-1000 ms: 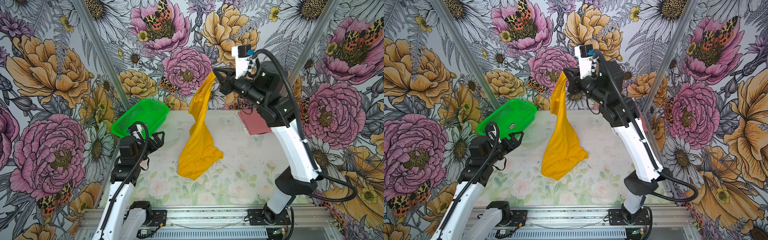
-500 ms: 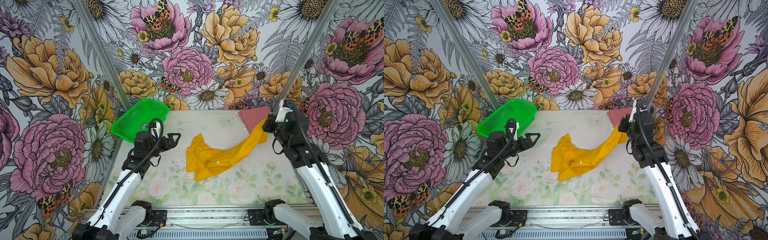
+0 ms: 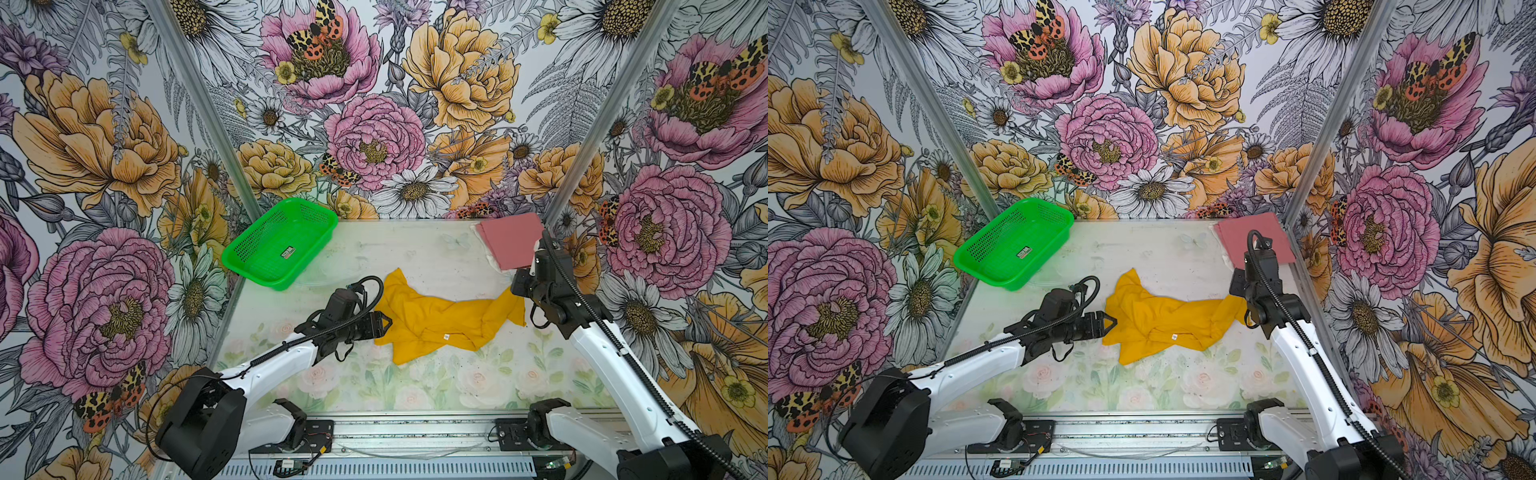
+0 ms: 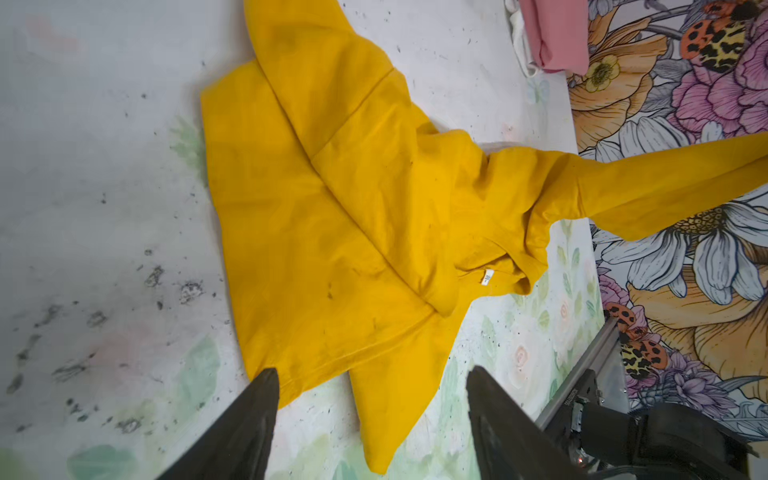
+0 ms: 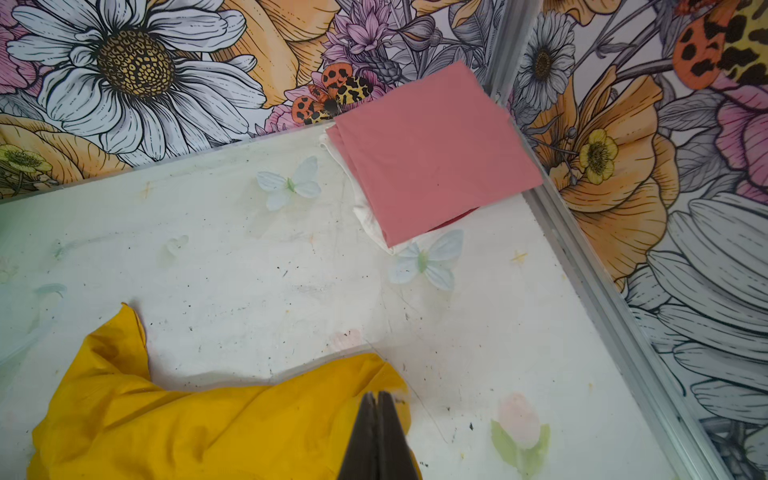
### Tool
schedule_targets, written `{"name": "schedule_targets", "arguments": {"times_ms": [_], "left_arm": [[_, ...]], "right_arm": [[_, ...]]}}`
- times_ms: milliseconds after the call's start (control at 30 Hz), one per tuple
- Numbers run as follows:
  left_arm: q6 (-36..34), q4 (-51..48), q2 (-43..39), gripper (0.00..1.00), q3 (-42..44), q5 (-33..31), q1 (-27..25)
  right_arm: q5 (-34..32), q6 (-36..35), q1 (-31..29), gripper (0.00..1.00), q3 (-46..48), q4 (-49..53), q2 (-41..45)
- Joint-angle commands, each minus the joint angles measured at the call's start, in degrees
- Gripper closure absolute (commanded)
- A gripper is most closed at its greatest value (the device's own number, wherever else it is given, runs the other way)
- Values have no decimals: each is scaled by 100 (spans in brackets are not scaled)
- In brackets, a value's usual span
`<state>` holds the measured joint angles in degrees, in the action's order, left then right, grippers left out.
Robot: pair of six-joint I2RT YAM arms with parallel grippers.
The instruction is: Fold and stack the t-shirts
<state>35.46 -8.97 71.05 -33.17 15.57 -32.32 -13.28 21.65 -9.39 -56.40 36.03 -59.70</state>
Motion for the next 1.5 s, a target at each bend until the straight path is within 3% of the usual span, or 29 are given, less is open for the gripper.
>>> {"name": "schedule_targets", "arguments": {"times_ms": [0,167,467,700,933,1033,1167,1300,1467], "left_arm": [[196,-147,251,36,-96,-472,-46],[444,-830,333,36,-146,-1095,-243],[730,-733,744,44,-99,-1179,-440],[725,-250,1240,62,-248,-1016,-507],[707,-354,1514,100,-340,-1068,-634],[666,-647,1168,100,-389,-1292,-576],[261,-1137,214,100,-695,-1179,28],[-223,-1475,-660,100,-1501,-72,1077],[-524,-1981,-799,100,-3262,1093,2311]], "right_arm": [[40,42,29,100,-91,-225,32],[14,-31,26,100,-81,-228,108],[62,-64,35,100,-169,-262,53],[78,-99,49,100,-231,-290,-2],[71,-200,151,100,-222,-290,1],[158,-234,239,100,-278,-292,2],[371,-332,292,100,-458,-298,-51],[783,-487,441,100,-736,-301,-48],[1293,-352,855,100,-1225,-285,-46]]}}
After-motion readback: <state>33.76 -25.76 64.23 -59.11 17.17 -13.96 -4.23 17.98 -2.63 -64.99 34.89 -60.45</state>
